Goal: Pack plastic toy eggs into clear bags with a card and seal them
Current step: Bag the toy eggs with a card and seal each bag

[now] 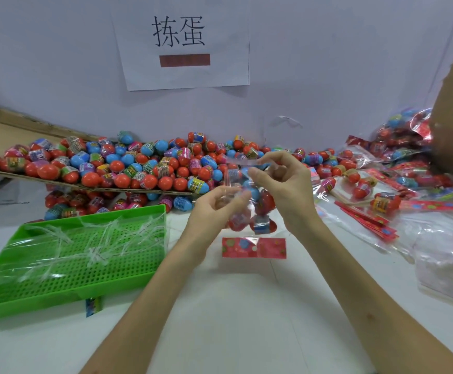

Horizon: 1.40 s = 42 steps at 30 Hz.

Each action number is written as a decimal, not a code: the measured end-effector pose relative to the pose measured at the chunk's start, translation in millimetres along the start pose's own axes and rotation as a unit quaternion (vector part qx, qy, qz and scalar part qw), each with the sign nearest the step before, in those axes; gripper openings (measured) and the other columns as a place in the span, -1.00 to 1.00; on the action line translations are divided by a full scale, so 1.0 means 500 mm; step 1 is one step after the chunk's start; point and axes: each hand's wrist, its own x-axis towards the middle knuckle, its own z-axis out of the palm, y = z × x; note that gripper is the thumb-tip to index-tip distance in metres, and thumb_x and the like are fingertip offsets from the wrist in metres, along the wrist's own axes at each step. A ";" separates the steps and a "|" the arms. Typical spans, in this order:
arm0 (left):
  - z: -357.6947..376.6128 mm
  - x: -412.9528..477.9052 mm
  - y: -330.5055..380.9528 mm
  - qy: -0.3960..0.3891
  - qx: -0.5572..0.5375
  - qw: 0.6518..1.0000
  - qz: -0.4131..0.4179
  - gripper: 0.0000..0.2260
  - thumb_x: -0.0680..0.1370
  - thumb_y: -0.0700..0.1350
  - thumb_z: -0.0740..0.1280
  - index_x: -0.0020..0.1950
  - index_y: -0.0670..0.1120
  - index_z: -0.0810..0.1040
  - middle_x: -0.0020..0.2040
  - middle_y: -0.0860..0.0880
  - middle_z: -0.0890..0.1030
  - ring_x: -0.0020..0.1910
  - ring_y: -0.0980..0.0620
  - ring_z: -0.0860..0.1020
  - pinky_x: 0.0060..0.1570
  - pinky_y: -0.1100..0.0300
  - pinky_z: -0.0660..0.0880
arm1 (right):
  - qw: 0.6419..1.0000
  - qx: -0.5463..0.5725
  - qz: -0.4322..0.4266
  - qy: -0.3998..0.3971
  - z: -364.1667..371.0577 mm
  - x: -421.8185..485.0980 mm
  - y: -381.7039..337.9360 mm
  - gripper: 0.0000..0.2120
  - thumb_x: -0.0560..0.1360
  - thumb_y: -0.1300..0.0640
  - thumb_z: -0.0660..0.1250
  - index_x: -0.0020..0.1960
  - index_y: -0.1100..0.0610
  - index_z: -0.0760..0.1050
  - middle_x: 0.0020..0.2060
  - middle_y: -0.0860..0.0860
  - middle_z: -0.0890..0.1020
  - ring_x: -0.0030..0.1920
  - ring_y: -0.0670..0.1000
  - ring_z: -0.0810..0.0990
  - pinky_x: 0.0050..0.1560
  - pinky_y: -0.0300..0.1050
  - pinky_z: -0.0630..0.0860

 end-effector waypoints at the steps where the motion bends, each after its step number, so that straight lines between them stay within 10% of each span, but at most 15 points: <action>1: -0.001 0.000 0.002 -0.015 0.023 1.000 0.001 -0.52 0.40 0.24 0.52 0.22 0.00 0.66 0.01 -0.07 0.74 0.03 -0.06 0.70 0.12 -0.04 0.63 | 1.000 -0.003 0.000 -0.004 -0.001 0.000 0.000 -0.85 0.50 0.19 0.51 0.01 0.09 0.58 -0.39 -0.04 0.64 -0.35 -0.02 0.66 -0.25 -0.17 0.62; 8: -0.007 0.002 0.001 0.062 -0.031 0.996 0.055 -0.89 0.56 -0.11 0.48 0.07 -0.01 0.65 -0.15 -0.01 0.75 -0.19 0.08 0.69 -0.20 0.21 0.61 | 0.988 0.000 0.127 -0.087 -0.005 0.021 0.004 -0.55 0.49 -0.22 0.42 0.30 -0.07 0.46 0.16 -0.01 0.66 0.14 -0.04 0.67 0.14 0.01 0.64; 14: -0.013 -0.001 0.003 0.110 -0.043 0.989 0.092 -0.94 0.56 -0.17 0.47 -0.11 -0.06 0.65 -0.13 -0.11 0.71 -0.15 0.01 0.66 -0.13 0.11 0.63 | 0.985 -0.070 0.102 -0.123 0.006 0.007 0.019 -0.95 0.54 0.06 0.48 -0.02 0.00 0.64 -0.21 -0.12 0.70 -0.13 -0.14 0.70 -0.18 -0.39 0.56; 21: -0.011 0.000 0.003 0.131 -0.043 0.986 0.092 -0.85 0.55 -0.29 0.43 -0.17 -0.07 0.67 -0.22 -0.01 0.70 -0.20 0.08 0.66 -0.25 0.25 0.56 | 0.989 -0.037 0.098 -0.109 0.016 -0.003 0.018 -0.85 0.48 0.16 0.54 -0.21 0.09 0.59 -0.28 0.07 0.67 -0.23 0.00 0.69 -0.20 -0.26 0.61; 30: -0.006 0.001 0.010 0.008 -0.134 0.991 -0.003 -0.62 0.43 0.07 0.50 0.15 -0.08 0.64 -0.06 -0.03 0.72 -0.16 0.03 0.69 -0.05 0.07 0.68 | 0.994 0.048 0.071 -0.067 0.006 -0.007 0.003 -0.92 0.54 0.22 0.47 -0.06 0.13 0.56 -0.29 -0.07 0.64 -0.22 -0.09 0.66 -0.16 -0.24 0.60; 42: -0.012 -0.003 0.006 0.016 -0.039 0.997 0.058 -0.64 0.46 -0.32 0.54 0.20 -0.06 0.60 0.03 -0.06 0.75 0.00 -0.02 0.71 -0.07 0.12 0.64 | 0.990 0.025 0.114 -0.082 0.018 -0.002 0.002 -0.64 0.51 -0.06 0.43 0.25 0.04 0.54 0.11 -0.04 0.68 0.09 -0.05 0.68 0.01 -0.22 0.62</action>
